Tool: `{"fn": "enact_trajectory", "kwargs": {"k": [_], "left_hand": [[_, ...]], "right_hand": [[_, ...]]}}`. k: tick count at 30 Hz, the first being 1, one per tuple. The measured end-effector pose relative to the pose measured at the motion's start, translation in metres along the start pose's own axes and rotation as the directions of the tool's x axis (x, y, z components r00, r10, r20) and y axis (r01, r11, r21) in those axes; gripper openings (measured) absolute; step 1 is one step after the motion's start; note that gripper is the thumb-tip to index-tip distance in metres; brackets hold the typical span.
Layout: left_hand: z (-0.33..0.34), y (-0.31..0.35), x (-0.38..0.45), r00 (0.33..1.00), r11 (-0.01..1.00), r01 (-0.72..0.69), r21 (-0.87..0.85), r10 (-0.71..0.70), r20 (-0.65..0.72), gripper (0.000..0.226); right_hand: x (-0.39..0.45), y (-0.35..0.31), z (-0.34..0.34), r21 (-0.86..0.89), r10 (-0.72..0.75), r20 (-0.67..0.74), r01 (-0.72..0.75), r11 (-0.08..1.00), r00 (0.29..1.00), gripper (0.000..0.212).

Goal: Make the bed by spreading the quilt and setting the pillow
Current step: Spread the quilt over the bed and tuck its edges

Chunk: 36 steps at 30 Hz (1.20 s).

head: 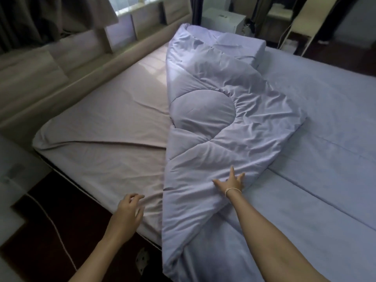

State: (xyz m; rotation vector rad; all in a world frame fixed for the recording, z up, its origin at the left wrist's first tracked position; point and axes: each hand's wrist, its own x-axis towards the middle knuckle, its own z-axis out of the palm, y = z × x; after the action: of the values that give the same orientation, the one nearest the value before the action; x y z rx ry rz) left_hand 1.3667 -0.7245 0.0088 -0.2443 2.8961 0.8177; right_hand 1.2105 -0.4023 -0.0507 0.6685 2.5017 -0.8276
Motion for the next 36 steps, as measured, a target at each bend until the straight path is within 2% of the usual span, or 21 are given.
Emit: {"fn": "enact_trajectory", "kwargs": {"k": [2,5,7,10,13,16,18,19,22,24,27,28,29,31,32,36], "left_hand": [[-0.012,-0.015,0.033,0.998,0.998,-0.052,0.021,0.051,0.029,0.04],[-0.023,-0.035,0.076,0.987,0.991,-0.125,0.037,0.121,0.109,0.039],[-0.025,-0.041,0.098,0.97,0.982,-0.182,0.049,0.171,0.174,0.039],[-0.031,-0.039,0.134,0.939,0.962,-0.268,0.058,0.247,0.24,0.04],[-0.043,-0.024,0.162,0.931,0.953,-0.303,0.031,0.289,0.223,0.039],[-0.056,-0.013,0.182,0.922,0.938,-0.346,0.002,0.34,0.183,0.036],[-0.06,-0.009,0.19,0.918,0.925,-0.38,0.019,0.374,0.131,0.034],[-0.06,-0.008,0.192,0.918,0.922,-0.387,0.027,0.382,0.11,0.033],[-0.057,-0.01,0.201,0.897,0.898,-0.435,0.058,0.427,0.116,0.031],[-0.054,-0.011,0.213,0.871,0.871,-0.483,0.092,0.467,0.152,0.032],[-0.054,0.001,0.243,0.847,0.845,-0.52,0.125,0.492,0.202,0.033],[-0.055,0.008,0.257,0.831,0.826,-0.546,0.137,0.513,0.217,0.034],[-0.057,0.014,0.272,0.808,0.801,-0.58,0.151,0.541,0.233,0.034],[-0.059,0.028,0.304,0.757,0.741,-0.649,0.173,0.604,0.251,0.035],[-0.059,0.036,0.32,0.734,0.715,-0.676,0.177,0.631,0.252,0.034],[-0.049,0.057,0.386,0.632,0.609,-0.774,0.173,0.725,0.274,0.032]], "right_hand": [[0.012,-0.01,0.021,-0.115,0.087,-0.069,-0.094,0.989,0.994,0.097],[0.021,-0.019,0.049,-0.287,0.006,-0.185,-0.06,0.956,0.983,0.047],[0.011,-0.032,0.055,-0.286,-0.038,-0.17,-0.012,0.958,0.985,0.029],[-0.027,-0.057,0.061,-0.17,-0.035,-0.021,0.031,0.985,0.999,0.019],[-0.082,-0.079,0.079,-0.074,-0.12,0.207,0.138,0.988,0.971,0.021],[-0.113,-0.089,0.083,0.016,-0.185,0.244,0.187,0.982,0.952,0.032],[-0.11,-0.091,0.077,0.094,-0.142,0.161,0.128,0.987,0.977,0.045],[-0.101,-0.091,0.073,0.108,-0.111,0.068,0.103,0.989,0.992,0.046],[-0.062,-0.086,0.062,0.112,-0.054,-0.235,0.082,0.99,0.97,0.036],[-0.036,-0.085,0.05,0.063,-0.021,-0.254,0.039,0.997,0.967,0.055],[-0.005,-0.083,0.042,0.089,0.075,-0.064,-0.069,0.994,0.995,0.095],[0.003,-0.083,0.047,0.056,0.075,0.012,-0.075,0.996,0.997,0.106],[0.006,-0.086,0.057,-0.053,0.062,0.084,-0.058,0.997,0.995,0.111],[0.007,-0.097,0.087,-0.266,0.051,0.168,-0.005,0.964,0.984,0.098],[-0.001,-0.105,0.098,-0.313,0.041,0.195,0.023,0.949,0.98,0.09],[-0.038,-0.134,0.113,-0.15,-0.007,0.291,0.052,0.987,0.957,0.064]]}}
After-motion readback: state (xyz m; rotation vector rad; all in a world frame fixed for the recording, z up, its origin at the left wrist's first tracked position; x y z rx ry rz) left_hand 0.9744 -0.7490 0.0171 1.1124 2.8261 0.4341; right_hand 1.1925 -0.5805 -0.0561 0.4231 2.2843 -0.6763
